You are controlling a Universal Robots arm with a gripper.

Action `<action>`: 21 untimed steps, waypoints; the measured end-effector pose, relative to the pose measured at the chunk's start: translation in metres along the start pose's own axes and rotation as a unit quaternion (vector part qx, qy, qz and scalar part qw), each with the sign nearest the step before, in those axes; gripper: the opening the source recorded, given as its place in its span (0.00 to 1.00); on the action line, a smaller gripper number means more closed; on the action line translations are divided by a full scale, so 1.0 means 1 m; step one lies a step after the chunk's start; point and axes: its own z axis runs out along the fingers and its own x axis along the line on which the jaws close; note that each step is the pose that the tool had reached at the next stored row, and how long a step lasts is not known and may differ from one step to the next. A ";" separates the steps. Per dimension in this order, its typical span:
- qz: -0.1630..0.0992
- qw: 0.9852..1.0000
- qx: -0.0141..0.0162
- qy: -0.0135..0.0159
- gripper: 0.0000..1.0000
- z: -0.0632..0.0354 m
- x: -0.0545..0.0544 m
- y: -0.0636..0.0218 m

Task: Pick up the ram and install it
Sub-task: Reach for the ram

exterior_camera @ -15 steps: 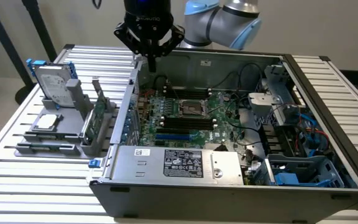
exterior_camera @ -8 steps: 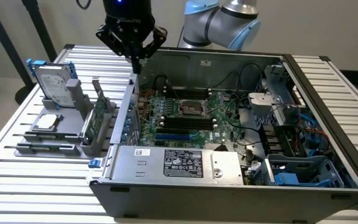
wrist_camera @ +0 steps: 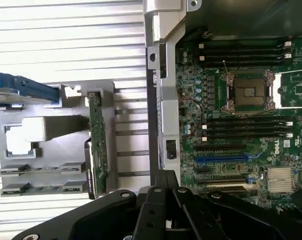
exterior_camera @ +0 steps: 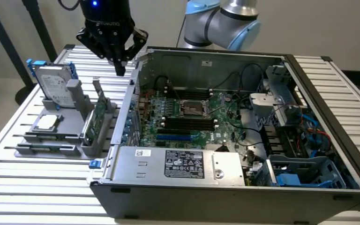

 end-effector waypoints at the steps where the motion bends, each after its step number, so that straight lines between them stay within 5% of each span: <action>1: 0.000 1.000 0.000 0.000 0.11 0.0005 0.004 -0.0004; 21: 0.000 1.000 0.000 0.000 0.11 0.0101 0.095 -0.0081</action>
